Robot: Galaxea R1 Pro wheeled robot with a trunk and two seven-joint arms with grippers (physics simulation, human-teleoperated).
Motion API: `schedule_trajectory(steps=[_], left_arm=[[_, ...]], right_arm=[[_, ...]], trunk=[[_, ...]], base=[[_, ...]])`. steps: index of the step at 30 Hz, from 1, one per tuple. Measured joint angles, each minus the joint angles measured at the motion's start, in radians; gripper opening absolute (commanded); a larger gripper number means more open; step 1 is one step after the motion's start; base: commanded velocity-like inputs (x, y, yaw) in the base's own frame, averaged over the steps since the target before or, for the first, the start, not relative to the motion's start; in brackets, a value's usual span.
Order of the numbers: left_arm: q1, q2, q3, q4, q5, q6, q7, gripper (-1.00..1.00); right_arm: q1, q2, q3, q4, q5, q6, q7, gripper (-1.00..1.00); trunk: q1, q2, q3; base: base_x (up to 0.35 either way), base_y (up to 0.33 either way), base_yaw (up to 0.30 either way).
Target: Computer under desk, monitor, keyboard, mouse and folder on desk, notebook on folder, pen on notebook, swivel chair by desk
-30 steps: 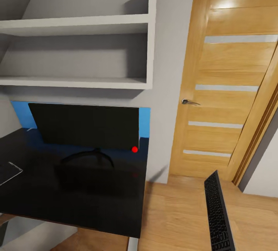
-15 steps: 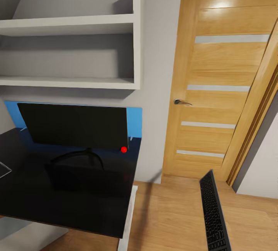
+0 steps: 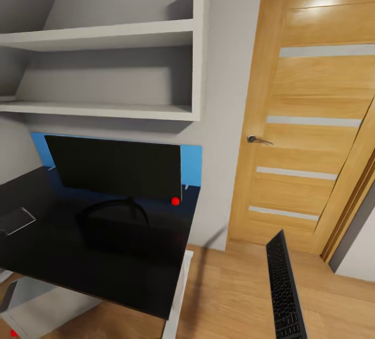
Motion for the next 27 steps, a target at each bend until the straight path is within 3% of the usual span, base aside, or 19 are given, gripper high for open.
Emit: schedule_trajectory(steps=[8, 21, 27], left_arm=[[0.000, -0.001, 0.000, 0.000, -0.001, 0.000, 0.000, 1.00], [0.000, -0.001, 0.000, 0.000, 0.000, 0.000, -0.001, 1.00], [0.000, -0.003, 0.000, 0.000, 0.000, 0.002, -0.001, 1.00]], right_arm=[[0.000, 0.001, 0.000, 0.000, 0.000, 0.000, 0.000, -1.00], [0.000, 0.002, -0.006, 0.001, -0.002, 0.000, -0.003, -1.00], [0.000, 0.003, -0.003, 0.003, 0.000, 0.000, -0.006, -1.00]], trunk=[[0.000, 0.000, 0.000], [0.000, 0.000, 0.000], [0.000, 0.000, 0.000]], base=[[0.000, -0.090, 0.239], [0.000, -0.013, 0.030], [-0.018, -0.252, 0.241]])
